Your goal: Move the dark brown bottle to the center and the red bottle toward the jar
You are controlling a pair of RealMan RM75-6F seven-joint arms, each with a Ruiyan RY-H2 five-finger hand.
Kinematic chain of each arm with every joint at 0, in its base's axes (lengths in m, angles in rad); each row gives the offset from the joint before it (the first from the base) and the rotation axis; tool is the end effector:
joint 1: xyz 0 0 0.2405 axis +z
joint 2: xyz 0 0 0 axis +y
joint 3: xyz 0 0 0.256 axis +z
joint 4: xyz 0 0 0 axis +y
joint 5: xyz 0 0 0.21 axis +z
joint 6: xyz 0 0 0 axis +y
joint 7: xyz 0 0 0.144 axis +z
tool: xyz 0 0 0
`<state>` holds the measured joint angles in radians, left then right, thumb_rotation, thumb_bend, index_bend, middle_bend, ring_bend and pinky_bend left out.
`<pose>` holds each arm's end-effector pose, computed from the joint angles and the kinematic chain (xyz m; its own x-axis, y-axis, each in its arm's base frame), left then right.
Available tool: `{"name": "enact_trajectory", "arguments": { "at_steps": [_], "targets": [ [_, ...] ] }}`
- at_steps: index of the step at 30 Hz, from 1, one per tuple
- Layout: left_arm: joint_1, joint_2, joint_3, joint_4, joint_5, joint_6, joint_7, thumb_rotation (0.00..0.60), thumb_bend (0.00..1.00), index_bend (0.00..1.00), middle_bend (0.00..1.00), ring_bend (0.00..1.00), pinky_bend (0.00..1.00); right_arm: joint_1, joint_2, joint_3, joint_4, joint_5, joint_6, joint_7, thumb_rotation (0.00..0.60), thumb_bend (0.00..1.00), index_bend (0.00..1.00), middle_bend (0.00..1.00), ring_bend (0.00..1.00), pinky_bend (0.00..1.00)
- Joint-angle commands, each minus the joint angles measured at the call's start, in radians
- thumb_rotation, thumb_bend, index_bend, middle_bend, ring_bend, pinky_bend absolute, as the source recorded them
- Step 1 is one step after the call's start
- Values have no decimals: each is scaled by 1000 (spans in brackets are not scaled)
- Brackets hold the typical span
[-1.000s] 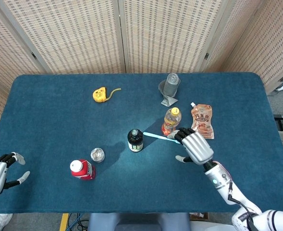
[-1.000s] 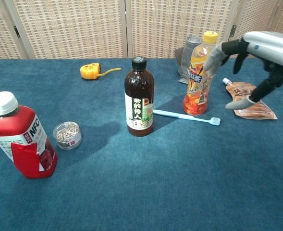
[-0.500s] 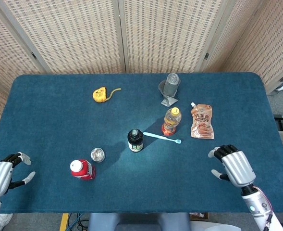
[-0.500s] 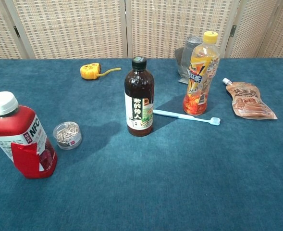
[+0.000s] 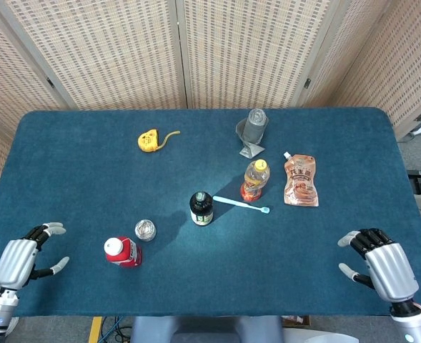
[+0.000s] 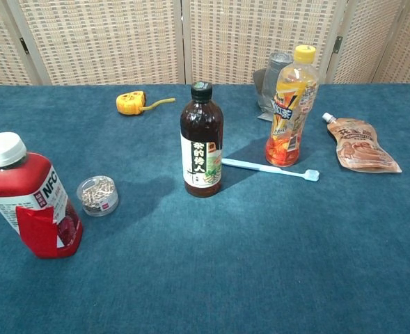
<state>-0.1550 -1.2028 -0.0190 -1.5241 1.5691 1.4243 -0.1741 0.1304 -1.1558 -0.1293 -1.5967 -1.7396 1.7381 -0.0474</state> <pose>-0.3045 0.1962 0.1238 0.2512 0.0871 0.9640 0.9627 -0.1256 -0.2395 -0.2720 -0.1516 0.1475 0.3876 0.0947 0.9170 -0.8743 -0.2775 0.3982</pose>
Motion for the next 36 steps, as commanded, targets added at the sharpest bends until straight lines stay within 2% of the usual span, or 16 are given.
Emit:
{"name": "enact_trajectory", "arguments": {
  "at_steps": [1, 5, 12, 17, 23, 36],
  "targets": [
    [-17, -14, 1, -3, -9, -29, -10, 600, 174, 172, 122, 122, 360, -17, 14, 6, 3, -20, 21, 16, 600, 0, 487, 478, 393, 400],
    [-38, -29, 0, -10, -23, -68, -33, 600, 147, 110, 83, 83, 318, -36, 26, 13, -4, -38, 38, 23, 600, 0, 487, 478, 393, 400],
    [-60, -25, 17, -44, -27, -122, -37, 600, 146, 101, 82, 80, 317, -52, 37, 27, -8, -54, 44, 41, 600, 0, 487, 478, 393, 400],
    [-85, 29, 47, -109, -15, -190, -145, 600, 146, 101, 82, 81, 317, -60, 41, 39, -7, -61, 38, 52, 600, 0, 488, 479, 393, 400],
    [-115, 54, 65, -138, 19, -226, -234, 600, 146, 102, 82, 81, 317, -68, 42, 50, -7, -68, 35, 58, 600, 0, 489, 478, 393, 401],
    [-150, 0, 49, -142, 5, -243, -231, 600, 146, 107, 82, 84, 317, -82, 45, 67, -6, -82, 25, 67, 600, 0, 494, 479, 393, 401]
  ]
}}
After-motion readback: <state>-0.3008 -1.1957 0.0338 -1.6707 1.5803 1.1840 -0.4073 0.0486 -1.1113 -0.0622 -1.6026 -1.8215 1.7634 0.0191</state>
